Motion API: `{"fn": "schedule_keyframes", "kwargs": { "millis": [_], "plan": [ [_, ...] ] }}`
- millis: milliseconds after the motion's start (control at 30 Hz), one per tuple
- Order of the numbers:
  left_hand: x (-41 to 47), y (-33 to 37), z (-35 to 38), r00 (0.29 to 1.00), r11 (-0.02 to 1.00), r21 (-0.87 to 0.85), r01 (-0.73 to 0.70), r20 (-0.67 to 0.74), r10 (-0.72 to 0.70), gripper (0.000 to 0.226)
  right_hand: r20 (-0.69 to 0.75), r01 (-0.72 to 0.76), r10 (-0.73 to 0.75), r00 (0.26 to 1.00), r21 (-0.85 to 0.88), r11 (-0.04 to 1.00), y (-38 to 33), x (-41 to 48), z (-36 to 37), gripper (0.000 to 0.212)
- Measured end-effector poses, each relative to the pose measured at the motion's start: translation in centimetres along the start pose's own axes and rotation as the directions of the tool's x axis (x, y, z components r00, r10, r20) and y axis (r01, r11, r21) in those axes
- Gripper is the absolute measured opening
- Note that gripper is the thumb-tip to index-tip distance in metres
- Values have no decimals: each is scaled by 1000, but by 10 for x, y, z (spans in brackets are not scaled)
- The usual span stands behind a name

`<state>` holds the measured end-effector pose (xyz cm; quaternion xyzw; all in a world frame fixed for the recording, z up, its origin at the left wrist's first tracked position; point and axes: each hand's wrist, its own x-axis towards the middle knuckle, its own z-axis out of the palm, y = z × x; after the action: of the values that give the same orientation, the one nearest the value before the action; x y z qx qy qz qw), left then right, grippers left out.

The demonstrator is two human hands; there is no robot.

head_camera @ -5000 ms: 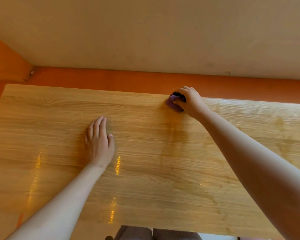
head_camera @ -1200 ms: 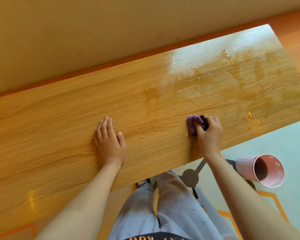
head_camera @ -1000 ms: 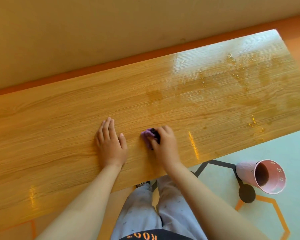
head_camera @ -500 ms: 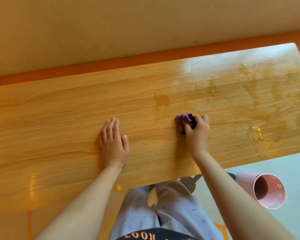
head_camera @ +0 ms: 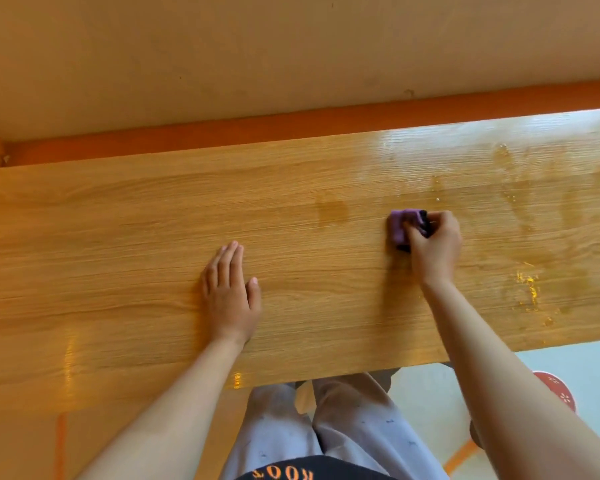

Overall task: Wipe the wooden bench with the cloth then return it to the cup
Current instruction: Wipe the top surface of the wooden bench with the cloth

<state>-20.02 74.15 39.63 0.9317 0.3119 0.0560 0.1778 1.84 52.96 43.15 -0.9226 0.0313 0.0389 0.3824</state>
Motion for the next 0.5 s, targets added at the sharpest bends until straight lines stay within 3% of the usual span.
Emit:
{"fn": "schedule_keyframes", "kwargs": {
  "millis": [100,167,333,400,500],
  "plan": [
    [0,1,-1,1000,1000,1,9,12,-9,58,22,-4,4,1000,17,1000,-6,-10,6,18],
    [0,1,-2,1000,1000,8,9,13,-9,58,125,91,-97,987,54,994,-22,-34,30,14],
    [0,3,-4,1000,999,48,9,18,-10,58,387,299,-322,864,119,947,-67,-80,92,16],
    [1,4,-5,1000,999,52,6,12,-7,58,367,289,-332,869,169,942,-69,-75,94,15],
    [2,3,-3,1000,999,45,9,7,-9,58,198,229,-265,944,188,955,-49,-38,71,10]
  ]
}}
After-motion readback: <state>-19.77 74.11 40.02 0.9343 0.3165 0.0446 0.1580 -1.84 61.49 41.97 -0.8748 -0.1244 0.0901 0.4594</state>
